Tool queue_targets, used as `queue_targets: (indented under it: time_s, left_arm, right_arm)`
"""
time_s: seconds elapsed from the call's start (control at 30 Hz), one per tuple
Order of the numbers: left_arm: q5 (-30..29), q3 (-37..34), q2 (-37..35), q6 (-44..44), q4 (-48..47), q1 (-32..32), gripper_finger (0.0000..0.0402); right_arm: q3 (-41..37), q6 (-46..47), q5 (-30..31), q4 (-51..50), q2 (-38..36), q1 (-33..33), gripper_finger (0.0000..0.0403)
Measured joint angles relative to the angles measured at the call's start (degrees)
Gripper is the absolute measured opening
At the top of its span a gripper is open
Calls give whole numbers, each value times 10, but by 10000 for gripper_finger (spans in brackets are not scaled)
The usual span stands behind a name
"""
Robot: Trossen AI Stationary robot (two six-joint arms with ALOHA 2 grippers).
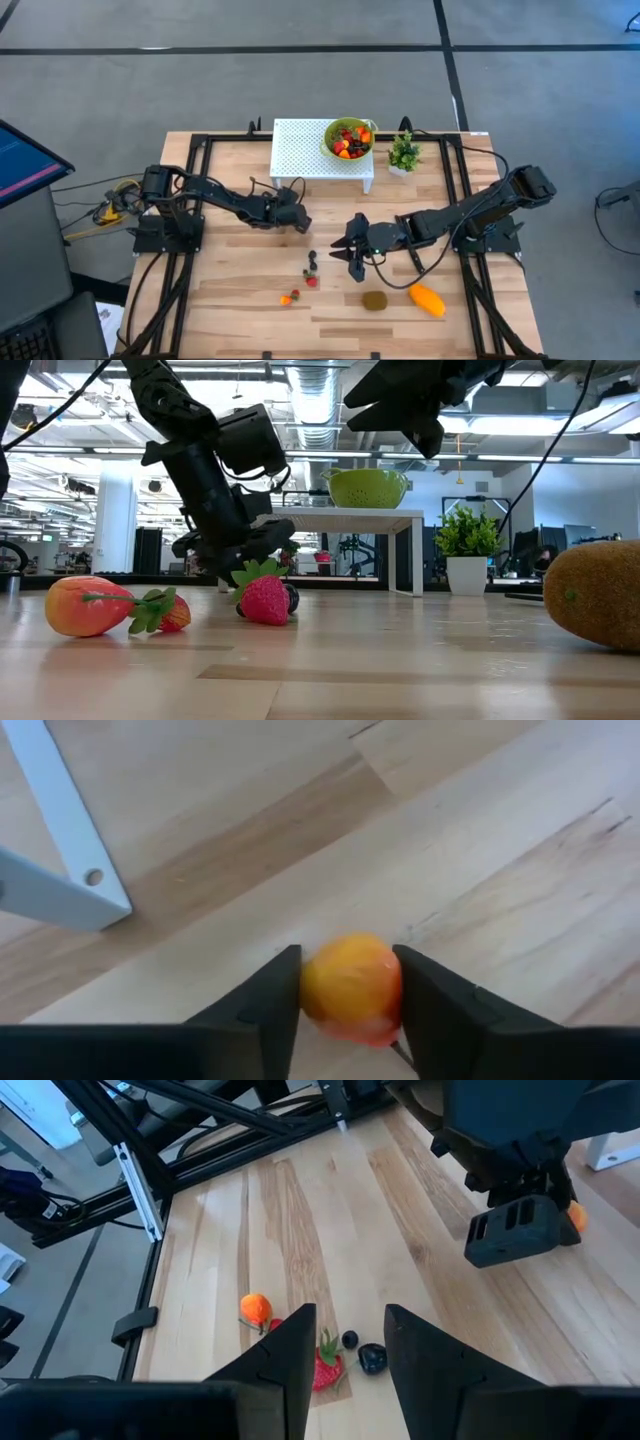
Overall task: Pick & Place Fruit
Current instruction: Put the orange pear into the green strainer bowl
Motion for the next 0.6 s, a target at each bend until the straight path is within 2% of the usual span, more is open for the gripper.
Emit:
queue_targets:
  time_s: [0.17, 0.37, 0.6]
  left_arm:
    - [10, 0, 0, 2, 4, 0, 115]
    - [19, 0, 0, 9, 8, 0, 132]
    - [97, 0, -5, 151, 62, -15, 115]
  right_arm:
    - [0, 0, 0, 0, 0, 0, 115]
    - [0, 0, 0, 3, 0, 0, 115]
    - [0, 0, -7, 2, 0, 0, 115]
